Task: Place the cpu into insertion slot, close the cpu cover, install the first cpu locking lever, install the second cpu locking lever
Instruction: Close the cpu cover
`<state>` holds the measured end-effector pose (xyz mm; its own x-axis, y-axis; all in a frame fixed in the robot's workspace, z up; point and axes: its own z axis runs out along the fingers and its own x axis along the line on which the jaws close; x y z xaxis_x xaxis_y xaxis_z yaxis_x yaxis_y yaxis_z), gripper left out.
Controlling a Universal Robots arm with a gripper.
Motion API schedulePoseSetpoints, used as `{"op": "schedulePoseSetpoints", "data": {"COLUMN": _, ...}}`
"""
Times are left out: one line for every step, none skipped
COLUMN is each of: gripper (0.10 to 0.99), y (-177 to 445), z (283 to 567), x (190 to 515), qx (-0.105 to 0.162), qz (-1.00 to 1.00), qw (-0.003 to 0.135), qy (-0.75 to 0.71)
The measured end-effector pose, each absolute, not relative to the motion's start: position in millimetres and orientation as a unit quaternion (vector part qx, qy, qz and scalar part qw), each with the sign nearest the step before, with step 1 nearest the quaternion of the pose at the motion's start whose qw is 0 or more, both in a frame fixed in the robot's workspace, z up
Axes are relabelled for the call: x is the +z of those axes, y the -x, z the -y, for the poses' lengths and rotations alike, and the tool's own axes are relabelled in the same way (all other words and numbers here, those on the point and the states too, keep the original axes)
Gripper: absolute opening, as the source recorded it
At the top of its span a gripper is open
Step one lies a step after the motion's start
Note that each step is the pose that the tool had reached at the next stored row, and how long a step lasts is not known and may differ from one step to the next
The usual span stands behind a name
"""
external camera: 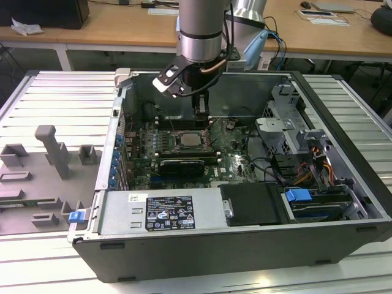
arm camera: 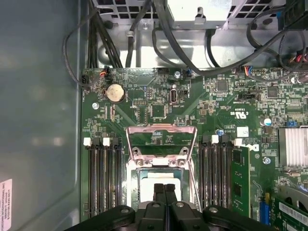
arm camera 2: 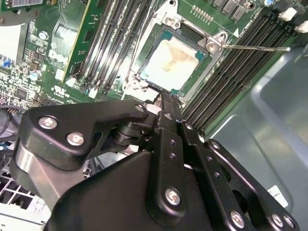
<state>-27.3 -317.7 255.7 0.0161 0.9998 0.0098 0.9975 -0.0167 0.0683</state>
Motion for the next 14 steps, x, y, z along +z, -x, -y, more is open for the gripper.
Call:
{"op": "schedulePoseSetpoints", "data": {"gripper": 0.106, "y": 27.3, "z": 317.7, "x": 257.6, "qx": 0.027, "qz": -0.701, "qw": 0.021, "qy": -0.712}}
{"op": "schedulePoseSetpoints", "data": {"gripper": 0.106, "y": 27.2, "z": 317.8, "x": 259.5, "qx": 0.027, "qz": -0.701, "qw": 0.021, "qy": -0.712}}
{"op": "schedulePoseSetpoints", "data": {"gripper": 0.106, "y": 27.0, "z": 317.8, "x": 260.2, "qx": 0.027, "qz": -0.701, "qw": 0.021, "qy": -0.712}}
{"op": "schedulePoseSetpoints", "data": {"gripper": 0.106, "y": 26.8, "z": 317.8, "x": 260.8, "qx": 0.027, "qz": -0.701, "qw": 0.021, "qy": -0.712}}
{"op": "schedulePoseSetpoints", "data": {"gripper": 0.106, "y": 26.3, "z": 317.7, "x": 260.8, "qx": 0.027, "qz": -0.701, "qw": 0.021, "qy": -0.712}}
{"op": "schedulePoseSetpoints", "data": {"gripper": 0.106, "y": 25.7, "z": 317.7, "x": 260.8, "qx": 0.027, "qz": -0.701, "qw": 0.021, "qy": -0.712}}
{"op": "schedulePoseSetpoints", "data": {"gripper": 0.106, "y": 23.8, "z": 317.8, "x": 261.0, "qx": 0.027, "qz": -0.701, "qw": 0.02, "qy": -0.712}}
{"op": "schedulePoseSetpoints", "data": {"gripper": 0.106, "y": 22.5, "z": 317.8, "x": 262.0, "qx": 0.026, "qz": -0.701, "qw": 0.02, "qy": -0.712}}
{"op": "schedulePoseSetpoints", "data": {"gripper": 0.106, "y": 22.3, "z": 317.8, "x": 263.4, "qx": 0.026, "qz": -0.701, "qw": 0.02, "qy": -0.712}}
{"op": "schedulePoseSetpoints", "data": {"gripper": 0.106, "y": 22.1, "z": 317.7, "x": 266.0, "qx": 0.026, "qz": -0.701, "qw": 0.02, "qy": -0.712}}
{"op": "schedulePoseSetpoints", "data": {"gripper": 0.106, "y": 21.7, "z": 317.8, "x": 267.7, "qx": 0.026, "qz": -0.701, "qw": 0.02, "qy": -0.712}}
{"op": "schedulePoseSetpoints", "data": {"gripper": 0.106, "y": 21.1, "z": 317.7, "x": 267.8, "qx": 0.026, "qz": -0.701, "qw": 0.02, "qy": -0.712}}
{"op": "schedulePoseSetpoints", "data": {"gripper": 0.106, "y": 20.7, "z": 317.7, "x": 267.8, "qx": 0.026, "qz": -0.701, "qw": 0.02, "qy": -0.712}}
{"op": "schedulePoseSetpoints", "data": {"gripper": 0.106, "y": 20.3, "z": 317.7, "x": 267.9, "qx": 0.026, "qz": -0.701, "qw": 0.02, "qy": -0.712}}
